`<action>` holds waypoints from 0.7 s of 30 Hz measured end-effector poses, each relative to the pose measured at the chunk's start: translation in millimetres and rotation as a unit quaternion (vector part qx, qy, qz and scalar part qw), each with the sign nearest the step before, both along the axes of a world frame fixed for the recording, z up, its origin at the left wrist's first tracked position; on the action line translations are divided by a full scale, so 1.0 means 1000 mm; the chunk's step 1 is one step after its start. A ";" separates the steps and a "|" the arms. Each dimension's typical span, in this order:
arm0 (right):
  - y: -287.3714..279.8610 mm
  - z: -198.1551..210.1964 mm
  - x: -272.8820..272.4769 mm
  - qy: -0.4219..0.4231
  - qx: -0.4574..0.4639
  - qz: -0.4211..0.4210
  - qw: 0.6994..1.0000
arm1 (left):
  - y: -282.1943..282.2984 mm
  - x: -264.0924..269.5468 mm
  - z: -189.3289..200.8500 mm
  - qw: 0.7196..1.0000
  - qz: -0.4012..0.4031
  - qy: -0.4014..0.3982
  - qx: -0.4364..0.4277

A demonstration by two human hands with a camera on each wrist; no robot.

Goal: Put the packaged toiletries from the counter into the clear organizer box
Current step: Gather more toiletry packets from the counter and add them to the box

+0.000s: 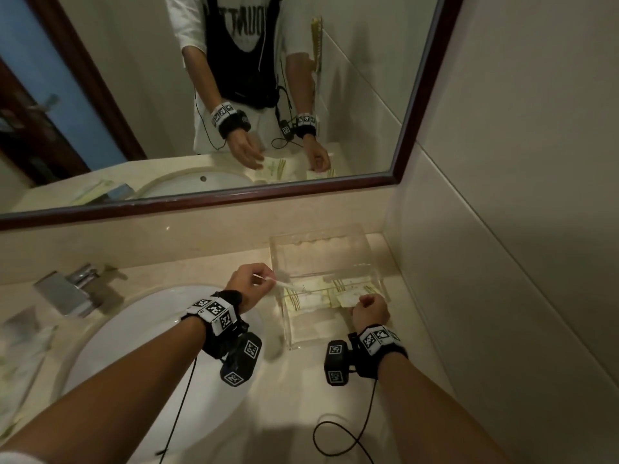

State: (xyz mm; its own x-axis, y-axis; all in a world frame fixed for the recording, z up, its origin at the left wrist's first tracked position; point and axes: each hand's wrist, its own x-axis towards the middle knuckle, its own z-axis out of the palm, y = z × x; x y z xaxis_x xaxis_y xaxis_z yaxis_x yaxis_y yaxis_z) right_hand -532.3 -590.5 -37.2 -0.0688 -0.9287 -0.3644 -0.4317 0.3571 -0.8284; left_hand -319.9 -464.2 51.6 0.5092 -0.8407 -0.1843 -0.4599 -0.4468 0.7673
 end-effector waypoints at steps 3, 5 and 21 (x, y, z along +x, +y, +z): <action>-0.005 -0.006 0.005 0.001 0.000 -0.009 1.000 | -0.006 0.000 -0.003 1.000 0.005 0.007 0.001; -0.009 -0.009 0.009 -0.004 -0.002 -0.011 1.000 | -0.010 -0.001 -0.005 1.000 0.012 0.011 -0.002; -0.024 -0.001 0.001 -0.029 0.085 0.108 0.990 | -0.037 -0.043 -0.010 0.997 0.014 0.073 0.012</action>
